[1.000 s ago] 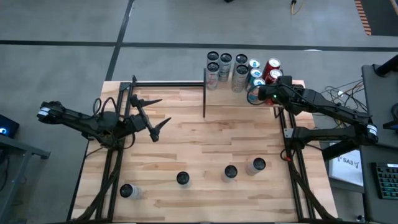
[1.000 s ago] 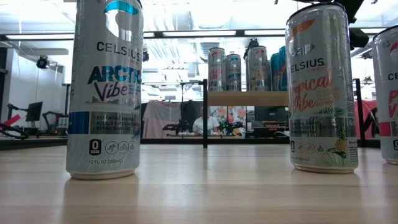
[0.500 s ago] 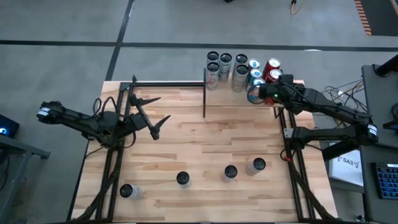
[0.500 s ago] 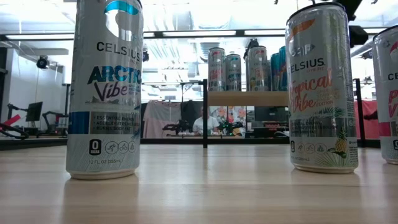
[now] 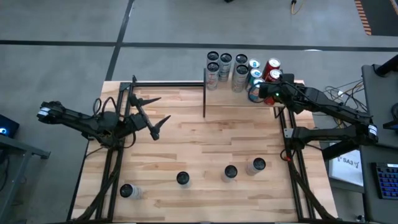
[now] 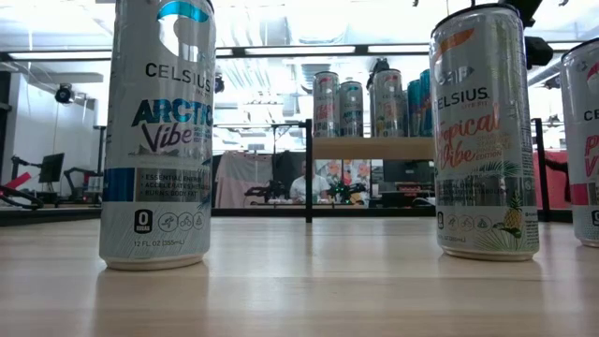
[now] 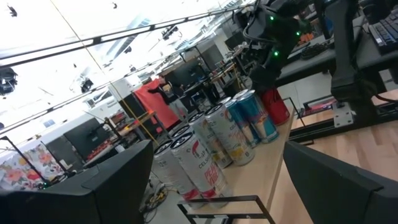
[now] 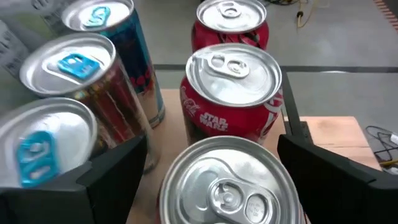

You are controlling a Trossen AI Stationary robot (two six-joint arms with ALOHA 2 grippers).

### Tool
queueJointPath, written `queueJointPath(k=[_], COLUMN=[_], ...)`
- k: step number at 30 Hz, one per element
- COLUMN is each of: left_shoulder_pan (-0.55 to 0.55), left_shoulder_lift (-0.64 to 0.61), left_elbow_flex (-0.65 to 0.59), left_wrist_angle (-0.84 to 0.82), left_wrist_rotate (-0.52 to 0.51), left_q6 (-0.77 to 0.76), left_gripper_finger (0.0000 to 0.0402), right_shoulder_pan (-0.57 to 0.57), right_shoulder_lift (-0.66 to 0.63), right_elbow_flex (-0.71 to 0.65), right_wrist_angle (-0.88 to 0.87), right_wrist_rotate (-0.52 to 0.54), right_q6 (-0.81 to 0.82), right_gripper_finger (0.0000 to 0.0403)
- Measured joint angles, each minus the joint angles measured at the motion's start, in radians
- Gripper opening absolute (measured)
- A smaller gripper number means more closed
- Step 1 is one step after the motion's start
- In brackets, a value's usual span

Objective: Place canned beverage on shelf
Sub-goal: Put the right white blue soda can on the shelf aligned with the other white blue soda cans

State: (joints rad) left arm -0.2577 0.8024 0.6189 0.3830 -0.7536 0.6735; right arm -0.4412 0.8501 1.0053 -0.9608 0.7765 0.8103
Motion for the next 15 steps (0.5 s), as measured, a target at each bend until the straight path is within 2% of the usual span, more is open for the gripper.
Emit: queueJointPath(k=[15], left_shoulder_pan=[0.0], left_shoulder_lift=[0.0], left_elbow_flex=[0.0], left_wrist_angle=[-0.002], left_wrist_rotate=[0.001], left_q6=[-0.002], left_gripper_finger=[0.0345], right_shoulder_pan=[0.0], right_shoulder_lift=[0.002], right_elbow_flex=[0.133], right_wrist_angle=[-0.039], right_wrist_rotate=[-0.03], right_q6=[-0.02], right_gripper_finger=[0.0352])
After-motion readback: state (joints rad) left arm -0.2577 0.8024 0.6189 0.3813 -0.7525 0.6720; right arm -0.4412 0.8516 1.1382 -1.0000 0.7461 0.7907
